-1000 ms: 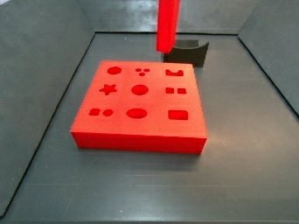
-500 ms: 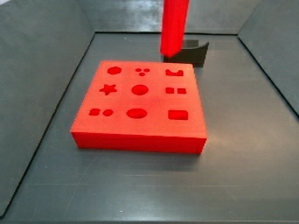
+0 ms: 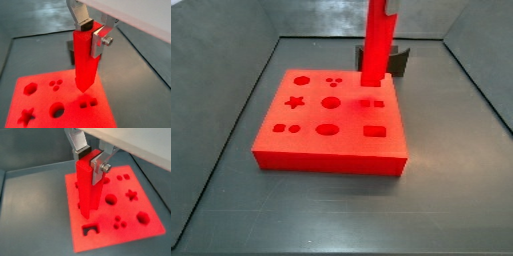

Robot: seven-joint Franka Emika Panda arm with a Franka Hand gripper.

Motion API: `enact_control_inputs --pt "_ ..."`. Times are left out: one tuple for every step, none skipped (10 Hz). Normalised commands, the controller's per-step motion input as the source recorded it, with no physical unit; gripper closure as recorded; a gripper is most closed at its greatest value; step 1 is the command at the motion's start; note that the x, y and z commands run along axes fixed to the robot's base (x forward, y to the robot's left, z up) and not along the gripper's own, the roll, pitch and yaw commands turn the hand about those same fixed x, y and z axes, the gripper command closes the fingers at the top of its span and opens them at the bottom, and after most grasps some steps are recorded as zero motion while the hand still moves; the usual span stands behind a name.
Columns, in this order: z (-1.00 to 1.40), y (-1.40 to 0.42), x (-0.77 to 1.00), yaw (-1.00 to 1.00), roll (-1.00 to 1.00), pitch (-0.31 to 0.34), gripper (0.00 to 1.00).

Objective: Insert the arch object.

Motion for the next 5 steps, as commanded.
enact_control_inputs --pt "-0.17 0.13 0.23 -0.91 -0.01 0.0 1.0" --pt "-0.14 0.1 0.2 -0.92 -0.02 0.0 1.0" --pt "-0.11 0.08 0.19 -0.93 -0.03 0.0 1.0" --pt "-0.1 0.05 0.19 -0.93 -0.06 0.0 1.0" --pt "-0.11 0.05 0.19 -0.93 -0.06 0.0 1.0"
